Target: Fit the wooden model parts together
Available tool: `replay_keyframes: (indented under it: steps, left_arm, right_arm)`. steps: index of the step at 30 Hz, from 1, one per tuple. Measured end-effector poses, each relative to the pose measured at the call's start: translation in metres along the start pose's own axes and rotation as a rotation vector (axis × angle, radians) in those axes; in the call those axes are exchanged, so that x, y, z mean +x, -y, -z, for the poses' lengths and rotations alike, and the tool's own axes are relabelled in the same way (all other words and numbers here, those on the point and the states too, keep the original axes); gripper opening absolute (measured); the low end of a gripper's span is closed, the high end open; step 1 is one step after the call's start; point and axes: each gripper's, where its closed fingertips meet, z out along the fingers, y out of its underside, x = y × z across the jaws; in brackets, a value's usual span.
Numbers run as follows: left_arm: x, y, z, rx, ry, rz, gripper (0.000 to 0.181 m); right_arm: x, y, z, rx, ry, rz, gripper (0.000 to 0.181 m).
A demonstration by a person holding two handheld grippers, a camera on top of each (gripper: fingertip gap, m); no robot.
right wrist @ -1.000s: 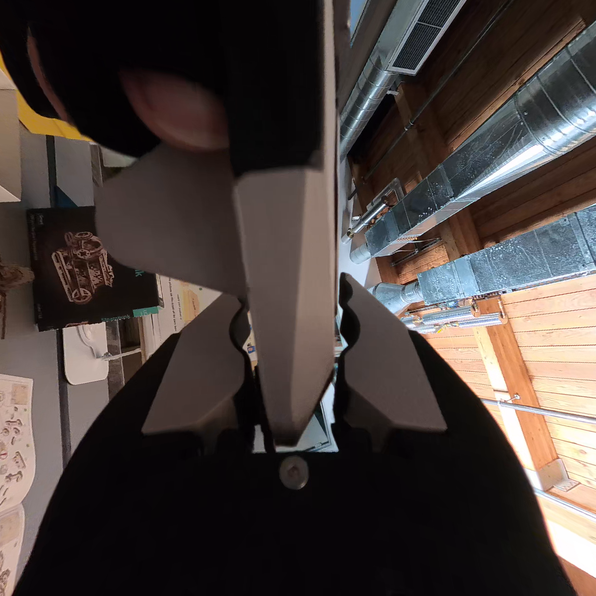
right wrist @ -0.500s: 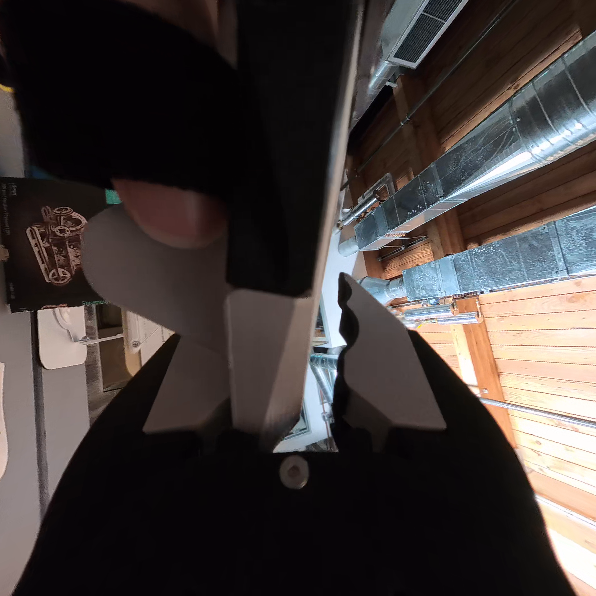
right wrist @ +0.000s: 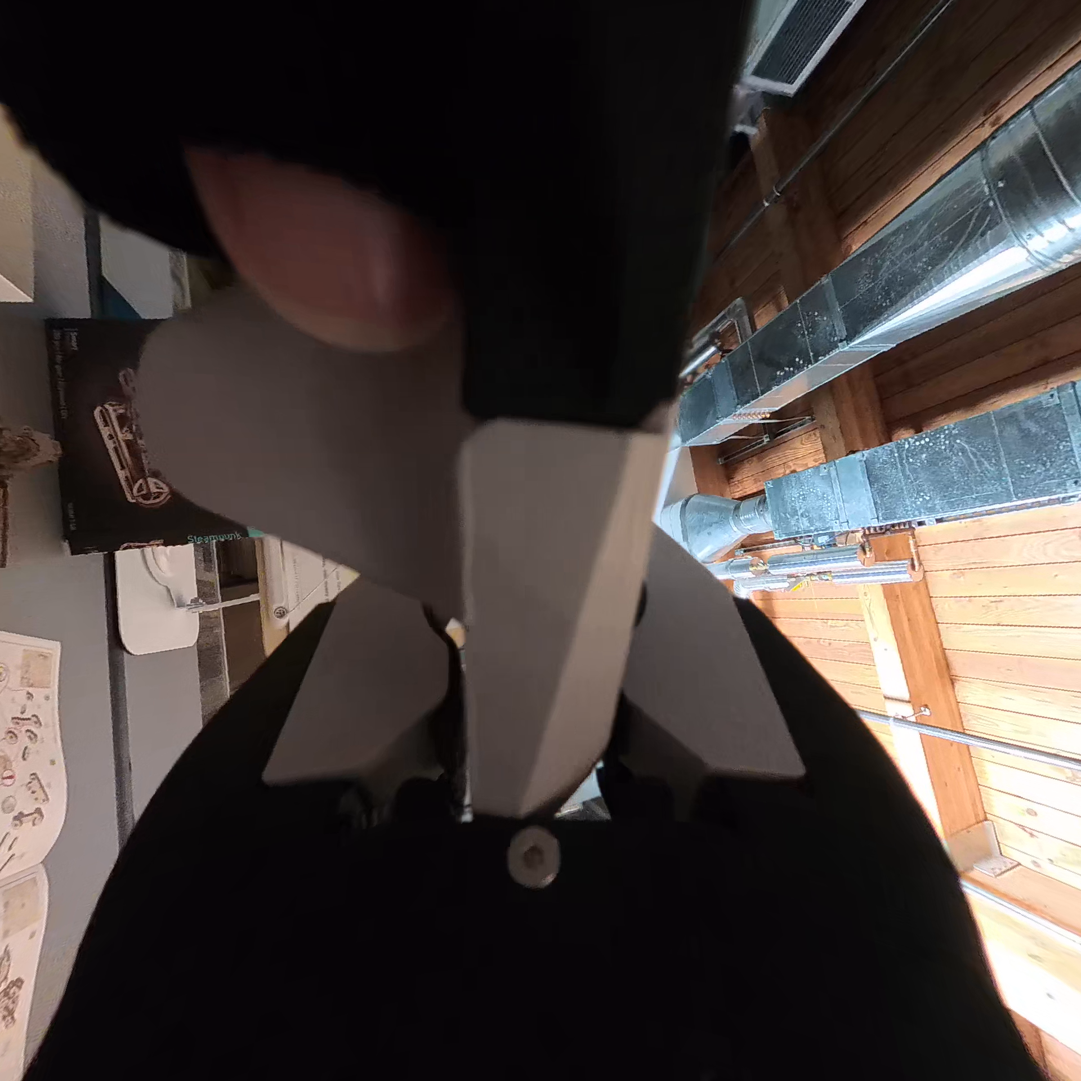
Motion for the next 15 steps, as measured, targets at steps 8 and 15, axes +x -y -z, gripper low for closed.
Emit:
replay_keyframes:
  steps: [8, 15]
  left_arm:
    - [0.0048, 0.0, 0.0027, 0.004, -0.039, -0.041, 0.029]
    - [0.008, 0.0045, 0.0048, 0.029, -0.062, -0.027, 0.03]
  right_arm:
    - [0.0012, 0.0021, 0.0027, 0.015, -0.002, 0.007, 0.088]
    - [0.0073, 0.005, 0.0072, 0.04, -0.022, -0.012, 0.099]
